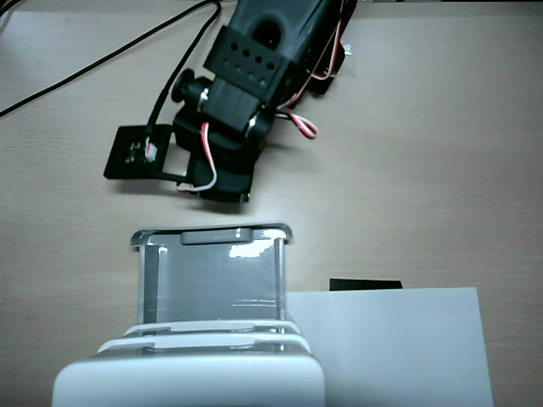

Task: Close drawer.

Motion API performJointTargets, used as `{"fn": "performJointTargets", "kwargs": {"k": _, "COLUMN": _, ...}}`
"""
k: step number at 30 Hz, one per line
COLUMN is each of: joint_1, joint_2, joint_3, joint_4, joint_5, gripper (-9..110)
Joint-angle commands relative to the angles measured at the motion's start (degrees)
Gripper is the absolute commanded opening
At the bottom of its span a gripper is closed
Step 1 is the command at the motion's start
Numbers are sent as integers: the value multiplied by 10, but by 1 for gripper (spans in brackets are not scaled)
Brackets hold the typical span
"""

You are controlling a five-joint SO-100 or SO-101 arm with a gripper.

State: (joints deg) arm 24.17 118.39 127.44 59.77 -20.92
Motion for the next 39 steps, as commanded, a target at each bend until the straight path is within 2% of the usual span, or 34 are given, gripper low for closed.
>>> {"fn": "performJointTargets", "kwargs": {"k": 1, "joint_1": -11, "joint_2": -22, "joint_3": -40, "joint_4": -25, "joint_5": 8, "gripper": 0}}
{"fn": "performJointTargets", "kwargs": {"k": 16, "joint_1": -61, "joint_2": -175, "joint_3": -178, "joint_4": -73, "joint_5": 12, "gripper": 0}}
{"fn": "performJointTargets", "kwargs": {"k": 39, "joint_1": -97, "joint_2": -446, "joint_3": -534, "joint_4": 5, "joint_5": 105, "gripper": 0}}
